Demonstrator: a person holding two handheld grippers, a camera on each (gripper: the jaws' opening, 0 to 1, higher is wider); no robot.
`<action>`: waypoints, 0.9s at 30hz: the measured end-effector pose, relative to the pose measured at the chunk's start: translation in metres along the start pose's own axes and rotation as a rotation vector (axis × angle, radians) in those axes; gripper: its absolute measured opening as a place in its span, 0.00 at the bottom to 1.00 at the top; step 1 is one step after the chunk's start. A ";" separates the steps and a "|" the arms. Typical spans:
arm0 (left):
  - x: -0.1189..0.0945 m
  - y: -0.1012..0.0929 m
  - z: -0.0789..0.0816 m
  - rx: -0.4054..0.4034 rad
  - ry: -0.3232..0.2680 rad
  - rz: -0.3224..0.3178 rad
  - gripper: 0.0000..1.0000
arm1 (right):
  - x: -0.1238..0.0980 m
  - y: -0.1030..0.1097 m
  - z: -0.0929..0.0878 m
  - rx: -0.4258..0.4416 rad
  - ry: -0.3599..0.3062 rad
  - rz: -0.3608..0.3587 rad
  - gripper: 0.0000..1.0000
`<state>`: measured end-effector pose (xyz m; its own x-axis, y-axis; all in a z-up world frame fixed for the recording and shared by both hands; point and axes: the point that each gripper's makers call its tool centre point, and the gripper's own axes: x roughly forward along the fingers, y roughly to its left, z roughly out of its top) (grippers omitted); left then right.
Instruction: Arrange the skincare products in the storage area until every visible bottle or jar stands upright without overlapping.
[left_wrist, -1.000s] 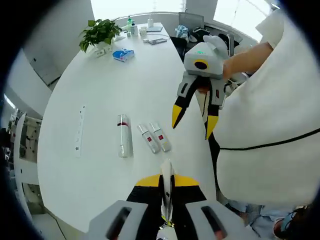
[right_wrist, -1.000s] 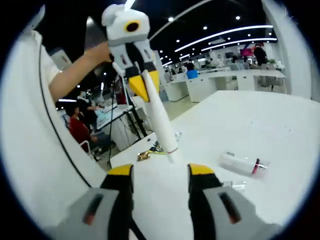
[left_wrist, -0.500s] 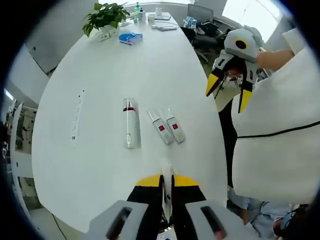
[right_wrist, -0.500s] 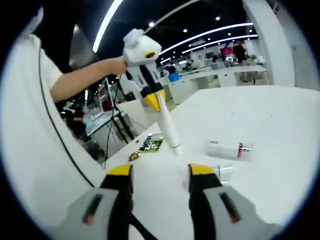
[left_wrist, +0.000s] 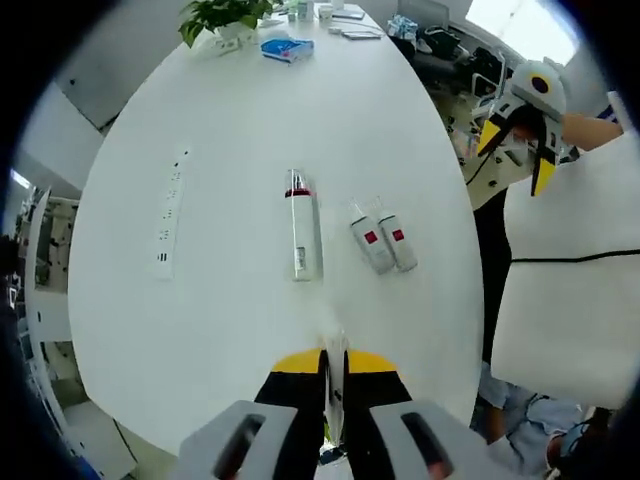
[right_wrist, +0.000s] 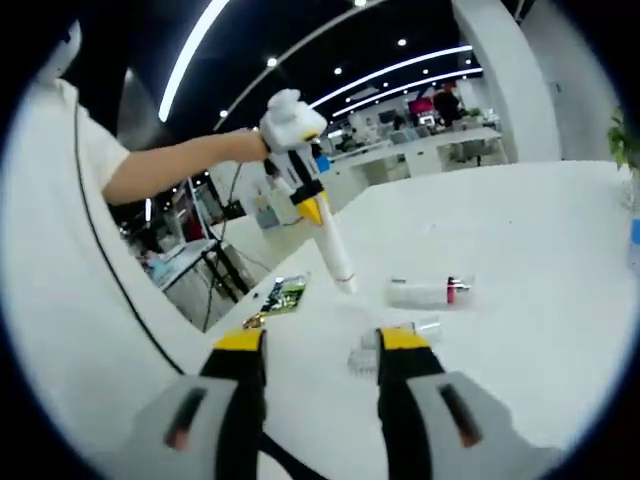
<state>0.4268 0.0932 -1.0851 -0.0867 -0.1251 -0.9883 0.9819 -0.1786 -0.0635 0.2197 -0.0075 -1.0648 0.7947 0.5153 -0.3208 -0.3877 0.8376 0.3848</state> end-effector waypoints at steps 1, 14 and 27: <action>0.001 0.004 0.001 -0.001 0.001 0.000 0.02 | 0.000 0.000 0.002 0.006 -0.006 -0.005 0.42; 0.007 0.048 0.013 -0.002 0.031 0.008 0.02 | -0.003 -0.008 0.001 0.025 -0.003 -0.046 0.42; 0.019 0.089 0.021 -0.030 0.069 0.011 0.02 | -0.002 -0.016 0.000 0.051 0.002 -0.076 0.42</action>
<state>0.5090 0.0546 -1.1067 -0.0652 -0.0589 -0.9961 0.9874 -0.1480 -0.0559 0.2244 -0.0221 -1.0707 0.8202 0.4506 -0.3526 -0.3017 0.8642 0.4027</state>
